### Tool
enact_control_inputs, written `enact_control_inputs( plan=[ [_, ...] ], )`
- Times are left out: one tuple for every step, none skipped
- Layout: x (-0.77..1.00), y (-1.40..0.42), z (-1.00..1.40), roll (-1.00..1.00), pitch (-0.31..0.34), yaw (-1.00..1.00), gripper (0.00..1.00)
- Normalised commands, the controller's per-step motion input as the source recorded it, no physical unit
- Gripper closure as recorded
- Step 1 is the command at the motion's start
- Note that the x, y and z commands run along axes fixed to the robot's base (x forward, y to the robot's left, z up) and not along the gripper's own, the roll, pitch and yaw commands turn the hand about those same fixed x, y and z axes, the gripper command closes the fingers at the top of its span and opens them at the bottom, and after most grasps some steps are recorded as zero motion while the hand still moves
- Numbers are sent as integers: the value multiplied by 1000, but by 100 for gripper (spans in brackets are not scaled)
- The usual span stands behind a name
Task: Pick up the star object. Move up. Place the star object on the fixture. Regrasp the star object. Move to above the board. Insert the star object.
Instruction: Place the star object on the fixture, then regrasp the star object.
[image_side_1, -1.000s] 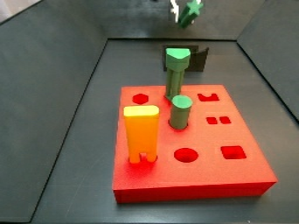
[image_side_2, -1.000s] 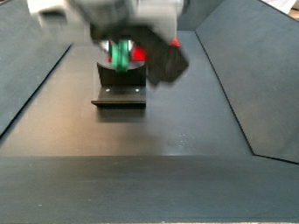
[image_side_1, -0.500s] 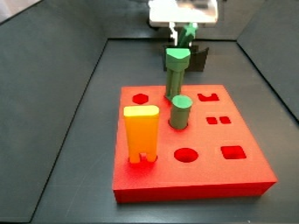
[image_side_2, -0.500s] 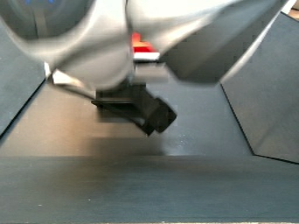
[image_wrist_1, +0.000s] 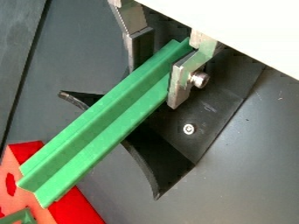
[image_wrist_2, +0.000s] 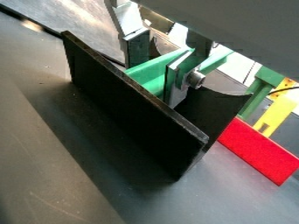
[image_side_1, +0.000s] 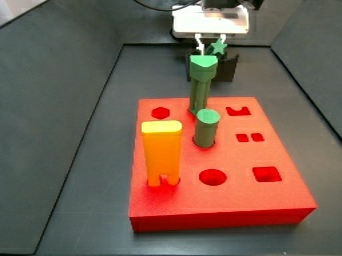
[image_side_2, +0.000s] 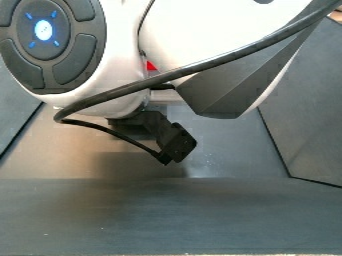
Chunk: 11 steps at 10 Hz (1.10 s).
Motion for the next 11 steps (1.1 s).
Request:
enact_control_inputs(
  plan=[
    [0,0,0,0,0,0,0],
    [0,0,1000,17,74,-12,0],
    [-3,0,1000,17,75,-8,0],
    [-17,5,1000,31,67,-10,0],
    [-25,1,1000,39,57,-19,0],
    [-35,2,1000,42,47,-27,0],
    [-36,4,885,38,41,-29,0],
    [-31,6,626,35,34,-27,0],
    [-29,4,493,33,31,-26,0],
    [-30,6,228,34,24,-24,0],
    [-9,-1000,853,1000,50,25,0]
  ],
)
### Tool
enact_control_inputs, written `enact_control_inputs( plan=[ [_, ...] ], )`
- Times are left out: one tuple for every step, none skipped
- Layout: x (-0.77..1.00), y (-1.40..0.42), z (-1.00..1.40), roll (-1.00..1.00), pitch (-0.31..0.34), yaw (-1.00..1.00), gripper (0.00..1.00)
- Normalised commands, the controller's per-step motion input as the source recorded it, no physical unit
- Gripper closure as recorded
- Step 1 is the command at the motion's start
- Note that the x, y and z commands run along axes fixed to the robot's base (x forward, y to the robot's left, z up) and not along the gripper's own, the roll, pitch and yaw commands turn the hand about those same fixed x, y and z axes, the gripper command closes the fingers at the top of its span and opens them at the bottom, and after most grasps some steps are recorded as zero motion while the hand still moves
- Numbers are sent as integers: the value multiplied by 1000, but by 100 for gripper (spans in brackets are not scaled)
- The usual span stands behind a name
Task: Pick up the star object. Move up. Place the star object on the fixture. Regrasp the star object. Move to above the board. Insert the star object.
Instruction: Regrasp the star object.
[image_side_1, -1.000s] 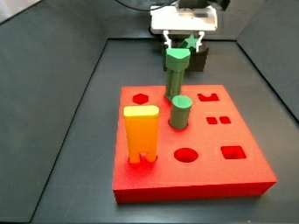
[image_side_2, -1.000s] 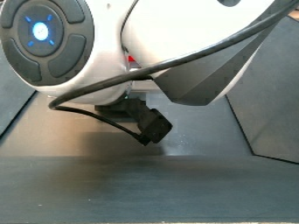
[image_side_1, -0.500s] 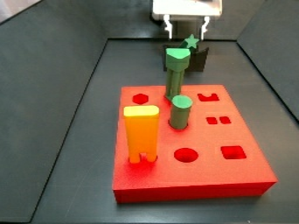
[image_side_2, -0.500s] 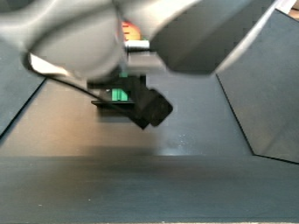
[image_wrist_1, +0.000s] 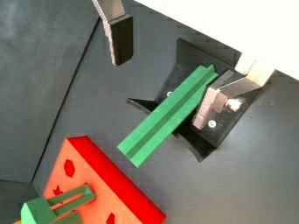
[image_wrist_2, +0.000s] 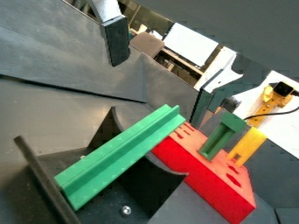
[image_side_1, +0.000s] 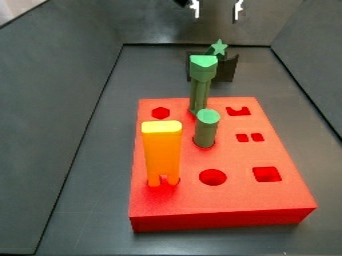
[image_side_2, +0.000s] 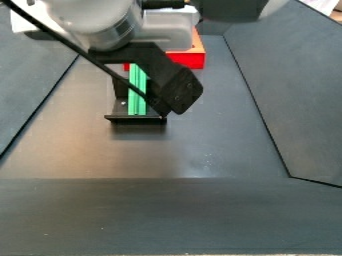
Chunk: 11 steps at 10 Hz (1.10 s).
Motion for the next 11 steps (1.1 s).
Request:
enact_control_inputs(
  plan=[
    [-3,-1000,824,1000,49,26,0],
    [-19,-1000,812,1000,44,25,0],
    [-47,-1000,763,1000,32,24,0],
    [-53,-1000,701,1000,29,24,0],
    [-44,-1000,584,1000,28,23,0],
    [-35,-1000,476,1000,28,23,0],
    [-17,-726,274,1000,27,24,0],
    [-14,-578,194,1000,26,24,0],
    [-8,-284,88,1000,23,25,0],
    [-3,-90,51,1000,21,26,0],
    [5,-49,30,1000,19,27,0]
  ],
)
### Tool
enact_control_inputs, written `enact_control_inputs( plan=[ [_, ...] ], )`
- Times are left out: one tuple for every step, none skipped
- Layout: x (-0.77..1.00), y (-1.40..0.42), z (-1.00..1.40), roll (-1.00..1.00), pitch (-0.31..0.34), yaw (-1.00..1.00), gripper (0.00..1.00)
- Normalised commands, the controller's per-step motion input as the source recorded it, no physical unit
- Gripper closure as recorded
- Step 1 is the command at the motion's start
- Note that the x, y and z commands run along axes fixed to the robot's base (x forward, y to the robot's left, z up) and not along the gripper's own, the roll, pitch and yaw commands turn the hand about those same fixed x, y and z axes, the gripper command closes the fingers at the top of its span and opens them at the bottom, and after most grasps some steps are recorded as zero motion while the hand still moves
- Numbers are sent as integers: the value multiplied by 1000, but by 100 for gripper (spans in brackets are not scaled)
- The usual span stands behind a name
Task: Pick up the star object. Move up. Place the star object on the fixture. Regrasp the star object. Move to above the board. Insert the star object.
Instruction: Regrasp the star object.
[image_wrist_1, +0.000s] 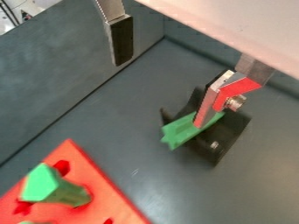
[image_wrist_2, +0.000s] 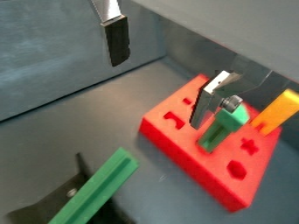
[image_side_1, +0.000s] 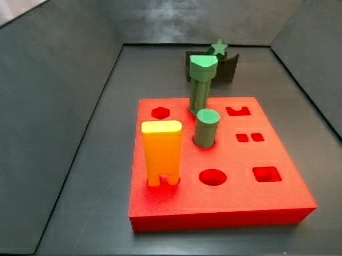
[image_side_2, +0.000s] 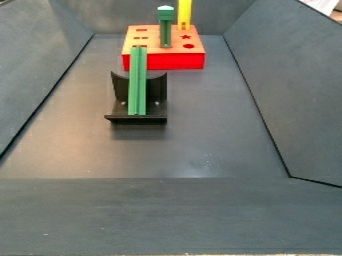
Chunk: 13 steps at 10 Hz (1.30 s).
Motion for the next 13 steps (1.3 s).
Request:
enact_control_inputs(
  plan=[
    [6,-52,26,1000,20,27,0],
    [3,-36,22,1000,24,29,0],
    [3,-24,18,1000,27,29,0],
    [11,-22,12,1000,33,31,0],
    [26,-24,2,1000,41,33,0],
    [38,-28,-6,1000,49,35,0],
    [54,-27,-9,1000,58,37,0],
    [68,-31,-10,1000,69,41,0],
    [84,-33,-14,1000,89,47,0],
    [97,-38,-14,1000,106,53,0],
    [114,-42,-10,1000,133,65,0],
    [119,-47,-10,1000,149,72,0],
    [141,-50,-14,1000,180,95,0]
  ],
)
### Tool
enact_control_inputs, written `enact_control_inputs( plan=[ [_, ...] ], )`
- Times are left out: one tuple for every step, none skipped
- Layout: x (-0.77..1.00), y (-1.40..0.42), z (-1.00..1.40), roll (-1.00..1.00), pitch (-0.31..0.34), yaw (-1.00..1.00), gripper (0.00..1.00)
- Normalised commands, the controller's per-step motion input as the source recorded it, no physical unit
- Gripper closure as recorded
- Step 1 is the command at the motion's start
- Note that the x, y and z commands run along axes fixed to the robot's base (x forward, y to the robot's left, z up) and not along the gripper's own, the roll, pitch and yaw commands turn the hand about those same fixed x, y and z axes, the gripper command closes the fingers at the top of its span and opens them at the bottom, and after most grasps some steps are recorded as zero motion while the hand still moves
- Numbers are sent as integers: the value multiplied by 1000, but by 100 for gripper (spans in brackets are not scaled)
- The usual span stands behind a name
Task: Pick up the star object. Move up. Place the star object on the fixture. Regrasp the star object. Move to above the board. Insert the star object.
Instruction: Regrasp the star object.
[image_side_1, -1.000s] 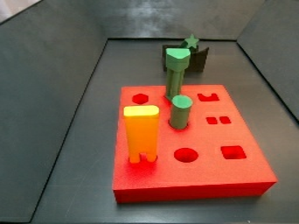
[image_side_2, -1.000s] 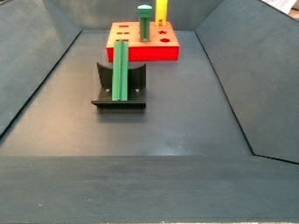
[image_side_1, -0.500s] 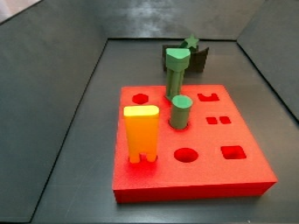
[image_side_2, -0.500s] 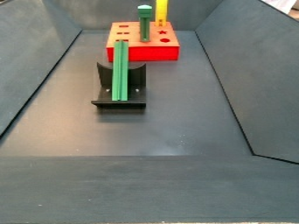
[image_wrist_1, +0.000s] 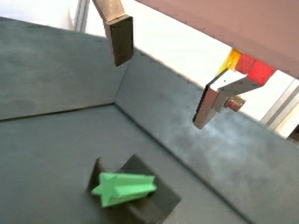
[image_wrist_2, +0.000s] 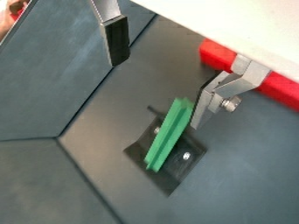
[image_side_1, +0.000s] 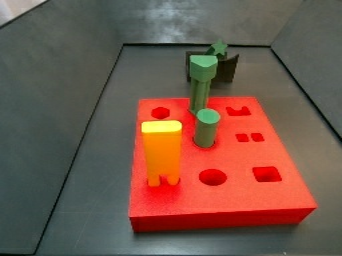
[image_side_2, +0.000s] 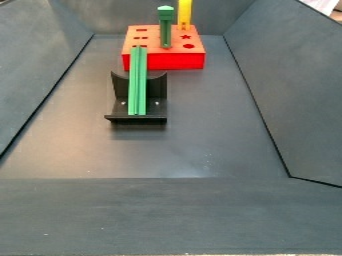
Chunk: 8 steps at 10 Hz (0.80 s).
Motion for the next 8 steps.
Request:
enact_control_inputs(
  plan=[
    [166,-51,-13,1000,205,117,0],
    [190,-57,-14,1000,228,148,0],
    [219,-57,-17,1000,253,190,0],
    [264,-61,-16,870,251,238,0],
    [302,-65,-21,706,220,258,0],
    [340,-67,-21,547,183,274,0],
    [388,-63,-16,342,135,281,0],
    [414,-50,-11,250,94,277,0]
  ],
)
